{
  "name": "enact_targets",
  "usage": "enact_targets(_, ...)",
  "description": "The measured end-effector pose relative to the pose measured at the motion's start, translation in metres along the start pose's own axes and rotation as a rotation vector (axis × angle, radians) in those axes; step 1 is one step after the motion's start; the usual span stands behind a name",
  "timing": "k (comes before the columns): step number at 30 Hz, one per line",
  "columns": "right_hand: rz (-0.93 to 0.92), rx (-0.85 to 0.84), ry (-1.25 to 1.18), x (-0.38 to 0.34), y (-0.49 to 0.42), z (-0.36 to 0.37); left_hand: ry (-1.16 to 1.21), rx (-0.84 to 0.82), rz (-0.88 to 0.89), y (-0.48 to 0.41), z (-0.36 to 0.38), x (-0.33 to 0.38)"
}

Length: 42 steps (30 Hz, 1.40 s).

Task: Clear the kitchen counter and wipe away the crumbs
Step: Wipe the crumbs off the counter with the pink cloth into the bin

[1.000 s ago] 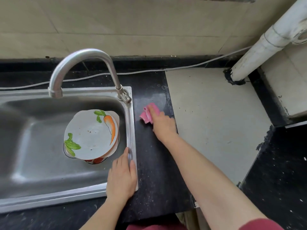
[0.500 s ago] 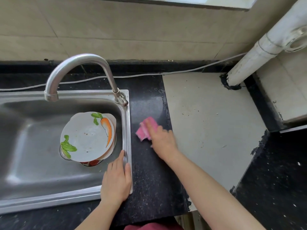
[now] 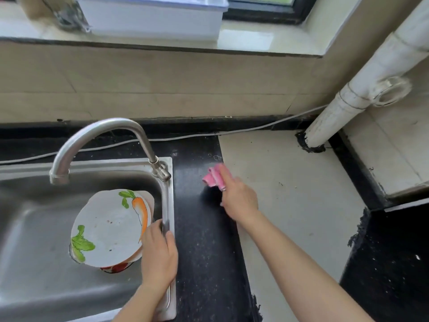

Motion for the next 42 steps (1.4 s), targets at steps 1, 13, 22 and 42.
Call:
enact_targets(1, -0.112, -0.004, 0.041, -0.030, -0.003, 0.007, 0.014, 0.029, 0.005, -0.015, 0.002, 0.009)
enact_targets(13, 0.242, -0.015, 0.100, 0.058, -0.073, 0.001, 0.120, 0.313, -0.143, -0.112, 0.023, 0.024)
enact_targets(22, -0.377, 0.011, 0.107, -0.116, -0.110, 0.021, 0.043, 0.335, -0.150, -0.115, 0.026, 0.020)
enact_targets(42, 0.246, 0.111, 0.043, 0.057, -0.118, -0.014, 0.004, 0.307, -0.146, -0.118, 0.027, 0.026)
Point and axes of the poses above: each hand's wrist, its own y-axis away from the middle knuckle, its own z-axis out of the palm, x = y × z, the point moved 9 cm from there along -y, towards the middle knuckle, and after that the axes turned 12 degrees about y, right-handed, at the moved point
